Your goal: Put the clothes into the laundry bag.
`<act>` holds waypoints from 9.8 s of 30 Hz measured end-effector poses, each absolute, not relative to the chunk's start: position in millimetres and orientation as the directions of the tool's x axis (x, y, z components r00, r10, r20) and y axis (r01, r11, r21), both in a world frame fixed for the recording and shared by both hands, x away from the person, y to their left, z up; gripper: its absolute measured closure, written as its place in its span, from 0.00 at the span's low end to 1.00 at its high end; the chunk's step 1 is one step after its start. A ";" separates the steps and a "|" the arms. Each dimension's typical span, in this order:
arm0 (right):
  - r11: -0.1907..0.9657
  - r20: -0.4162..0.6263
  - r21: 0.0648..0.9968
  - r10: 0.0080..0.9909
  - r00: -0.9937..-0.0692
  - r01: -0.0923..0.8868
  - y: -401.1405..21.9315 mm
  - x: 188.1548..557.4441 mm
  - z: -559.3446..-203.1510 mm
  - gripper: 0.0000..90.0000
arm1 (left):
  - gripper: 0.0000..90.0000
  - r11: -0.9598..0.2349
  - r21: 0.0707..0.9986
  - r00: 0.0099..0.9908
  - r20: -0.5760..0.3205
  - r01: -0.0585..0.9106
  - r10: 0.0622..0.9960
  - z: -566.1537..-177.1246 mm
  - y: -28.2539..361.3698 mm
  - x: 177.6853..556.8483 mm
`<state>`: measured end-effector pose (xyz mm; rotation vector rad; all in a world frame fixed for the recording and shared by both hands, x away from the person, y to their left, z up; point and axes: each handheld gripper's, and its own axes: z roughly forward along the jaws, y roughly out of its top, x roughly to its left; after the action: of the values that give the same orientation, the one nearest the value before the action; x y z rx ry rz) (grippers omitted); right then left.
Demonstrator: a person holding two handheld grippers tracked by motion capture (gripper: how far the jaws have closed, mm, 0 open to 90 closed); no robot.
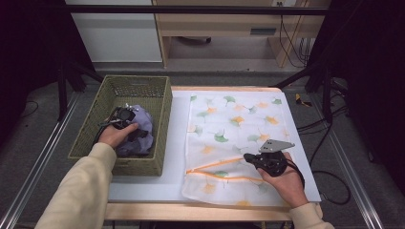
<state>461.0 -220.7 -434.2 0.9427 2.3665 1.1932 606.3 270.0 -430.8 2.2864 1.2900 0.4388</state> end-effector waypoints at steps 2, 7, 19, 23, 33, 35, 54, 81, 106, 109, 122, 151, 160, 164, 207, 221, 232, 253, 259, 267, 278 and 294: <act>0.431 0.005 0.803 0.685 -0.728 0.412 -220.6 461.2 -434.3 0.98 | 0.06 -0.447 0.543 0.508 0.042 0.711 0.860 -431.3 269.9 606.2; 0.435 0.003 0.802 0.683 -0.730 0.409 -220.5 461.6 -434.5 0.99 | 0.06 -0.440 0.533 0.497 0.041 0.723 0.867 -433.6 269.5 606.7; 0.439 -0.001 0.801 0.683 -0.731 0.408 -219.9 461.6 -434.6 0.98 | 0.16 -0.435 0.515 0.497 0.020 0.738 0.868 -433.1 268.1 605.5; 0.440 -0.004 0.801 0.682 -0.731 0.407 -219.8 461.5 -434.2 0.98 | 0.25 -0.450 0.506 0.508 0.028 0.736 0.861 -433.2 268.2 604.7; 0.440 -0.002 0.799 0.683 -0.731 0.409 -219.0 460.9 -433.8 0.98 | 0.44 -0.468 0.497 0.512 0.055 0.730 0.857 -432.9 269.8 604.7; 0.441 -0.002 0.799 0.683 -0.731 0.409 -219.3 461.0 -433.7 0.98 | 0.46 -0.471 0.497 0.514 0.058 0.729 0.856 -432.9 269.8 604.5; 0.436 0.003 0.803 0.679 -0.734 0.406 -221.1 460.7 -432.1 0.98 | 0.62 -0.451 0.487 0.489 0.055 0.748 0.870 -430.9 272.0 605.0; 0.427 -0.005 0.812 0.686 -0.727 0.397 -220.7 459.2 -433.8 0.99 | 0.85 -0.371 0.739 0.444 0.108 0.562 0.889 -364.2 280.2 561.5; 0.413 0.002 0.814 0.701 -0.714 0.407 -219.1 458.9 -440.0 0.99 | 0.85 -0.249 0.896 0.409 0.084 0.369 0.908 -323.5 279.7 505.3; 0.407 0.006 0.818 0.702 -0.712 0.407 -219.6 458.5 -439.2 0.99 | 0.85 -0.253 0.903 0.421 0.090 0.349 0.903 -317.9 275.4 501.5; 0.390 0.018 0.825 0.705 -0.709 0.409 -217.9 461.1 -438.5 0.99 | 0.85 -0.247 0.930 0.451 0.105 0.271 0.887 -289.0 256.6 484.3; 0.356 0.059 0.834 0.702 -0.710 0.421 -223.0 464.5 -436.8 0.99 | 0.85 -0.285 0.947 0.603 0.140 0.151 0.785 -261.6 188.6 451.7; 0.343 0.079 0.832 0.705 -0.705 0.436 -225.4 466.1 -438.1 0.99 | 0.85 -0.292 0.945 0.646 0.132 0.147 0.752 -269.9 163.2 451.3; 0.336 0.091 0.830 0.707 -0.702 0.445 -227.0 467.2 -439.9 0.99 | 0.85 -0.299 0.941 0.659 0.127 0.155 0.742 -277.5 148.8 453.0; 0.256 0.193 0.821 0.717 -0.670 0.511 -241.0 473.5 -445.6 0.99 | 0.85 -0.268 0.956 0.824 0.052 0.122 0.564 -324.2 52.2 412.0; 0.224 0.207 0.825 0.735 -0.646 0.518 -247.1 475.2 -430.7 0.99 | 0.85 -0.328 0.922 0.842 0.004 0.206 0.539 -388.8 29.8 413.0; 0.290 0.132 0.814 0.751 -0.648 0.503 -243.4 484.3 -410.9 0.99 | 0.85 -0.385 0.892 0.859 -0.006 0.236 0.512 -410.0 20.5 414.5; 0.305 0.096 0.841 0.729 -0.678 0.446 -232.1 490.7 -386.1 0.99 | 0.85 -0.461 0.839 0.874 -0.035 0.289 0.484 -432.8 -3.0 431.3; 0.303 0.093 0.847 0.725 -0.683 0.437 -231.0 488.0 -382.4 0.99 | 0.85 -0.469 0.826 0.862 -0.042 0.314 0.505 -436.2 -9.7 440.9; 0.306 0.083 0.853 0.720 -0.689 0.423 -228.4 486.7 -378.9 0.99 | 0.85 -0.485 0.809 0.861 -0.049 0.332 0.507 -441.8 -15.5 444.8; 0.316 0.078 0.857 0.700 -0.709 0.407 -221.3 480.3 -374.6 0.99 | 0.85 -0.428 0.822 0.810 -0.067 0.376 0.583 -449.7 -27.7 465.4; 0.284 0.109 0.859 0.710 -0.695 0.426 -226.8 472.3 -398.1 0.99 | 0.22 -0.370 0.866 0.756 -0.014 0.336 0.654 -444.6 -25.5 455.9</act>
<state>472.3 -226.8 -398.1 1.0367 2.2630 1.3717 455.9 -25.5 -444.6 1.9853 0.7482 0.4138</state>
